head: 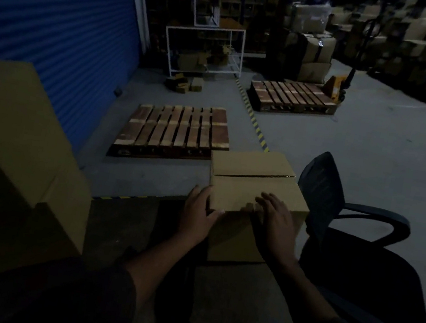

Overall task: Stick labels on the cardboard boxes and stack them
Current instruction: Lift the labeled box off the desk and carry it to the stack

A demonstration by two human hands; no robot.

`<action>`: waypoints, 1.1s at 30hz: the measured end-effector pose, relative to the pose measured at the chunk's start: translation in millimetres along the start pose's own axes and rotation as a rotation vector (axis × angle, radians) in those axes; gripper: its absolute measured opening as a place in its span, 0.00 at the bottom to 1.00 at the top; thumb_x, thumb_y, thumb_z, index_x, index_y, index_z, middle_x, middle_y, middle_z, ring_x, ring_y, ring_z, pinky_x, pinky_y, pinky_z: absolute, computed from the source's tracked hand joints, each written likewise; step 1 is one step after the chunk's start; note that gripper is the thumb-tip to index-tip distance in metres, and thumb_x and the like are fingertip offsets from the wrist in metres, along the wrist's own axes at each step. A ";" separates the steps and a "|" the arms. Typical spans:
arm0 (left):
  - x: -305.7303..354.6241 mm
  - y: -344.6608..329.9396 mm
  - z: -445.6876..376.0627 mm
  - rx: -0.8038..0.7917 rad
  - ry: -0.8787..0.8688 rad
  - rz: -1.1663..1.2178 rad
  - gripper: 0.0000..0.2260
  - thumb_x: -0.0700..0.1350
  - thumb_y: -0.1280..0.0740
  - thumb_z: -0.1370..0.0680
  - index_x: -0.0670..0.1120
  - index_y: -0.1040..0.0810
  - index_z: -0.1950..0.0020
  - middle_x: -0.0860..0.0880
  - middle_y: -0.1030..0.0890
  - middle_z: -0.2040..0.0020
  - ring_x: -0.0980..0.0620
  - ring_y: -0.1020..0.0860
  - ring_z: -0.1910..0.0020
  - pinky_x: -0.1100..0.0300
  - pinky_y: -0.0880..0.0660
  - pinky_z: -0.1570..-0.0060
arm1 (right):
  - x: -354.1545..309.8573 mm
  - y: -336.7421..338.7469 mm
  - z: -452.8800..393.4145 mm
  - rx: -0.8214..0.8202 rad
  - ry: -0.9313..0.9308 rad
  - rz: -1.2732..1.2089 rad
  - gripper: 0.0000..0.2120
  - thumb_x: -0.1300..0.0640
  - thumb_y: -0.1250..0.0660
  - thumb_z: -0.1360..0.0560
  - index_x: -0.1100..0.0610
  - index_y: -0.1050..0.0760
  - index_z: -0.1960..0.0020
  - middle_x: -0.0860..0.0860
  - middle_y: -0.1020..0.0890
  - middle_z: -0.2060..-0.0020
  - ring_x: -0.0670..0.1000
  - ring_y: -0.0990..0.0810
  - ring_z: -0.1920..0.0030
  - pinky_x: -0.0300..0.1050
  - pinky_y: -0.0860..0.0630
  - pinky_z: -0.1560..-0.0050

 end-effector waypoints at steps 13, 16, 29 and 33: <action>-26.9 232.4 94.3 0.564 -0.163 0.040 0.26 0.61 0.37 0.16 0.52 0.32 0.20 0.55 0.29 0.23 0.57 0.31 0.24 0.59 0.30 0.28 | -289.8 8.7 -11.8 -0.036 0.328 -0.519 0.18 0.51 0.31 0.21 0.52 0.24 0.32 0.48 0.22 0.35 0.49 0.23 0.36 0.43 0.27 0.41; -46.2 291.2 106.6 0.672 -0.177 0.035 0.25 0.63 0.38 0.16 0.54 0.32 0.22 0.56 0.28 0.24 0.59 0.30 0.25 0.58 0.29 0.29 | -355.1 7.2 -15.2 -0.043 0.385 -0.581 0.17 0.48 0.33 0.20 0.51 0.25 0.32 0.48 0.22 0.37 0.48 0.22 0.39 0.45 0.24 0.45; -193.3 541.3 153.4 1.054 0.114 0.163 0.29 0.57 0.33 0.17 0.49 0.36 0.19 0.48 0.30 0.24 0.53 0.28 0.30 0.56 0.26 0.41 | -560.3 -15.7 -60.6 0.008 0.232 -0.714 0.25 0.45 0.36 0.18 0.58 0.33 0.26 0.56 0.26 0.31 0.54 0.26 0.33 0.48 0.28 0.38; -233.2 573.6 148.2 1.067 0.206 0.146 0.30 0.59 0.33 0.17 0.50 0.37 0.19 0.47 0.29 0.23 0.48 0.27 0.28 0.55 0.28 0.39 | -580.8 -40.4 -74.1 -0.051 0.031 -0.770 0.22 0.44 0.38 0.17 0.59 0.30 0.32 0.58 0.22 0.38 0.54 0.23 0.44 0.45 0.30 0.50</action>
Point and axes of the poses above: each hand's wrist, its own z-axis away from the middle knuckle, its own y-axis out of the back of the hand, x = y × z, the point moved 8 cm from there along -z, towards the middle knuckle
